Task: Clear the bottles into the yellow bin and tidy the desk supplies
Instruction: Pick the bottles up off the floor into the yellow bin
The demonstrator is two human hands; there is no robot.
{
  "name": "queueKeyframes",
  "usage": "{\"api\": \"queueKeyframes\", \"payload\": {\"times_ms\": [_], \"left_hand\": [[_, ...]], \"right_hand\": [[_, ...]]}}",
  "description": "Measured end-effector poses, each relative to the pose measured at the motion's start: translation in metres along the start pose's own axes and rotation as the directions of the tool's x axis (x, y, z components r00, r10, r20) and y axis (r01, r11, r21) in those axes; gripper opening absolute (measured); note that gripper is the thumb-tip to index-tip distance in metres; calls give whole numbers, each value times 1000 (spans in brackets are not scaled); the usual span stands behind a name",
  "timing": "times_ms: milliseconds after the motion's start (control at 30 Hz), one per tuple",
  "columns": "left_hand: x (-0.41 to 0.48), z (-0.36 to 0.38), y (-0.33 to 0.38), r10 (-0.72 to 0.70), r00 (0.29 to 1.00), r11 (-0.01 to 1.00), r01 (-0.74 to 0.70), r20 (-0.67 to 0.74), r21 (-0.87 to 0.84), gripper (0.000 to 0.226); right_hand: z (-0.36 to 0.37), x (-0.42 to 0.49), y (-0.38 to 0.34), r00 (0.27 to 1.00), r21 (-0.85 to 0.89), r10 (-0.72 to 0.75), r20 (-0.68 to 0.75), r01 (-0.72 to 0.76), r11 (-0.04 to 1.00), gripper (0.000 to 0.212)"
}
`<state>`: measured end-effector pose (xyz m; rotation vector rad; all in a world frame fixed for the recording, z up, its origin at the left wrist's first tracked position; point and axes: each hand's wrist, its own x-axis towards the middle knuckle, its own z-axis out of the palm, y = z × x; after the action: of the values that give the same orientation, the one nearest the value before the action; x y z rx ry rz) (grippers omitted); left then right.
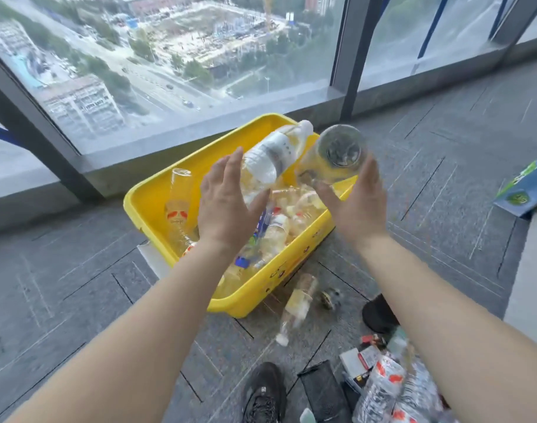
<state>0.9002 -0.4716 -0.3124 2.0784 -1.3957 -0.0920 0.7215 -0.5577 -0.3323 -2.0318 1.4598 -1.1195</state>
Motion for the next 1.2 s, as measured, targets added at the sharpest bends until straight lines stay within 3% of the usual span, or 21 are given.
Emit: {"api": "queueKeyframes", "payload": {"times_ms": [100,133,267,333,400,467,600,900,1033,1200], "left_hand": [[9,19,-15,-172,959,960,111,226,257,83],[2,25,-18,-134,957,970,74,258,230,78],[-53,60,-18,240,938,971,-235,251,-51,58],[-82,87,-24,290,865,956,-283,410,-81,57],[-107,117,-35,185,720,979,-195,668,-62,64],[-124,145,-46,54,605,997,-79,794,-7,70],[-134,196,-62,-119,570,993,53,813,109,70],[-136,296,-93,-362,571,928,143,737,345,86],[-146,322,-109,-457,512,889,284,728,358,100],[-171,312,-105,-525,481,846,390,702,364,96]], "right_hand": [[24,7,29,924,-268,272,269,-199,943,93],[26,-1,42,895,-287,332,298,-248,925,88],[23,-60,105,823,-387,460,332,-326,863,68],[19,-92,135,764,-487,540,353,-343,803,66],[15,-122,161,707,-553,602,371,-352,755,65],[12,-143,182,679,-593,625,386,-336,731,63],[16,-160,214,684,-604,594,423,-276,748,63],[56,-169,246,730,-493,473,493,-214,844,61],[52,-173,255,737,-419,433,519,-222,880,61],[23,-166,266,783,-414,414,464,-221,883,57]]}}
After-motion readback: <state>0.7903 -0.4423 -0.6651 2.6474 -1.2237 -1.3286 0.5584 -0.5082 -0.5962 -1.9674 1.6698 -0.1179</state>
